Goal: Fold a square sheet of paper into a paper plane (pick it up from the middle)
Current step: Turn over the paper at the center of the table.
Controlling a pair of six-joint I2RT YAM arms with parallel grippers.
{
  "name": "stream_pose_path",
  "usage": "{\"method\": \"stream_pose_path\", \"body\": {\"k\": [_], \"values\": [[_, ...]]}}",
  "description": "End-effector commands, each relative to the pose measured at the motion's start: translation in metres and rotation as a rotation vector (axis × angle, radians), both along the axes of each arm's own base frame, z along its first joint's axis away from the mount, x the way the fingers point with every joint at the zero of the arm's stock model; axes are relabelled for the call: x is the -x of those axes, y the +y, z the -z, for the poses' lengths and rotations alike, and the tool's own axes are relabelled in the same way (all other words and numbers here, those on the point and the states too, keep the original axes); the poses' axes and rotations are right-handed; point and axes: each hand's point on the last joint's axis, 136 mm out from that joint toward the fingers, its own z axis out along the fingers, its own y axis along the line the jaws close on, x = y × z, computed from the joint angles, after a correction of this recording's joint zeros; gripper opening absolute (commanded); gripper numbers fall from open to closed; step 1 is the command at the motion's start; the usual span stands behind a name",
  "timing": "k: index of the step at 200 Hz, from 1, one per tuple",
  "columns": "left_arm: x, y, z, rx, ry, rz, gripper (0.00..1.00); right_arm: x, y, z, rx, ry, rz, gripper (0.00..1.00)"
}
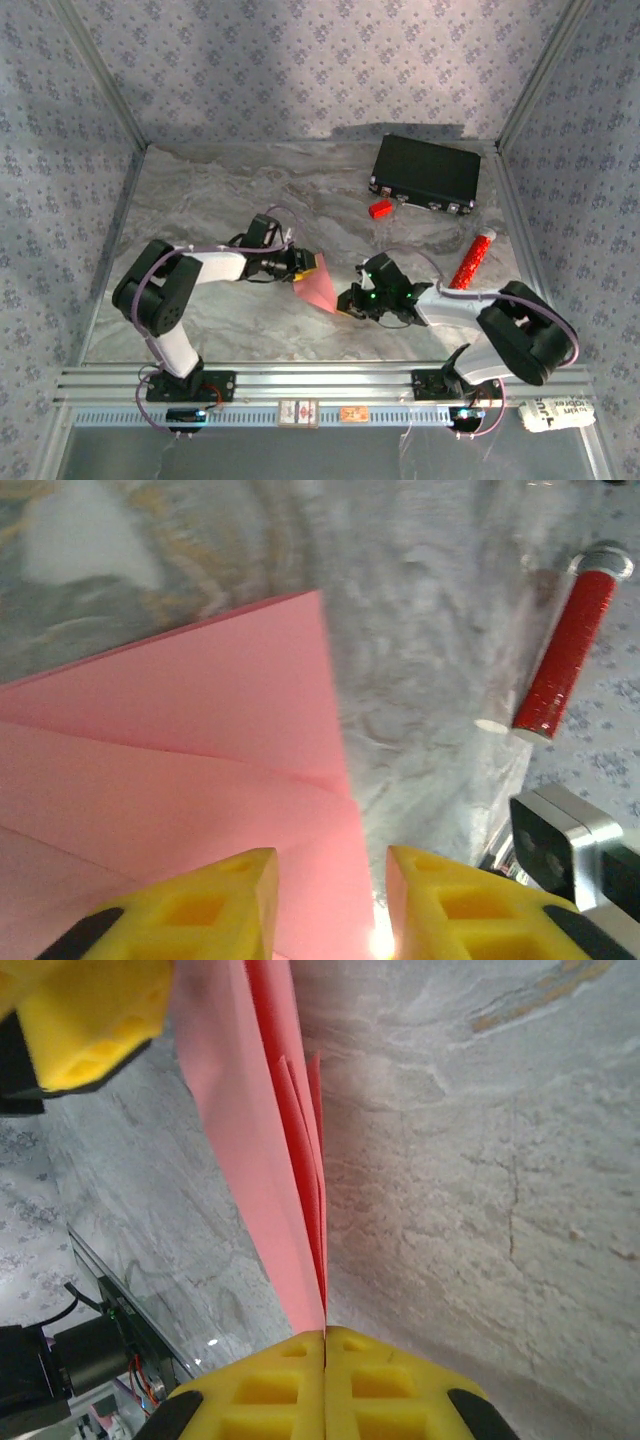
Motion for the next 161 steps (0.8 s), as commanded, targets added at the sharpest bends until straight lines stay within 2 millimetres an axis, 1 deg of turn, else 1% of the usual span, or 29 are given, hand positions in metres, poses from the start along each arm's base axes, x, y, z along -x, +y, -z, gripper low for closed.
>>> {"method": "stream_pose_path", "body": {"k": [1,24,38,57,65,68,76,95,107,114,134,151,158,161], "values": [[-0.01,0.0,-0.04,0.019,-0.097,0.004,0.39,-0.002,-0.011,-0.018,0.076,-0.066,-0.05,0.07],[-0.009,0.009,-0.049,-0.014,-0.142,-0.014,0.4,-0.004,-0.033,-0.036,0.198,-0.143,-0.072,0.06],[-0.011,0.016,-0.052,-0.035,-0.164,-0.037,0.4,-0.01,-0.045,-0.051,0.256,-0.206,-0.071,0.05],[-0.013,0.025,-0.055,-0.047,-0.18,-0.075,0.4,-0.015,-0.065,-0.072,0.376,-0.272,-0.073,0.06],[-0.013,0.029,-0.057,-0.052,-0.189,-0.092,0.4,-0.021,-0.071,-0.083,0.422,-0.312,-0.063,0.06],[-0.013,0.03,-0.057,-0.053,-0.191,-0.097,0.41,-0.02,-0.076,-0.083,0.454,-0.307,-0.067,0.06],[-0.014,0.035,-0.057,-0.061,-0.199,-0.113,0.41,-0.023,-0.083,-0.093,0.514,-0.338,-0.07,0.06],[-0.016,0.045,-0.059,-0.078,-0.218,-0.156,0.41,-0.027,-0.102,-0.11,0.702,-0.404,-0.09,0.06],[-0.017,0.051,-0.061,-0.086,-0.227,-0.18,0.41,-0.029,-0.117,-0.117,0.838,-0.437,-0.098,0.06],[-0.017,0.055,-0.061,-0.093,-0.23,-0.193,0.41,-0.032,-0.122,-0.122,0.898,-0.458,-0.102,0.06],[-0.018,0.066,-0.063,-0.118,-0.241,-0.232,0.41,-0.04,-0.139,-0.131,1.139,-0.514,-0.113,0.06],[-0.018,0.077,-0.062,-0.145,-0.244,-0.265,0.41,-0.045,-0.141,-0.13,1.305,-0.517,-0.152,0.04],[-0.017,0.082,-0.061,-0.156,-0.241,-0.278,0.41,-0.045,-0.142,-0.124,1.377,-0.508,-0.178,0.04],[-0.018,0.083,-0.06,-0.159,-0.243,-0.281,0.41,-0.048,-0.137,-0.131,1.377,-0.522,-0.164,0.04]]}}
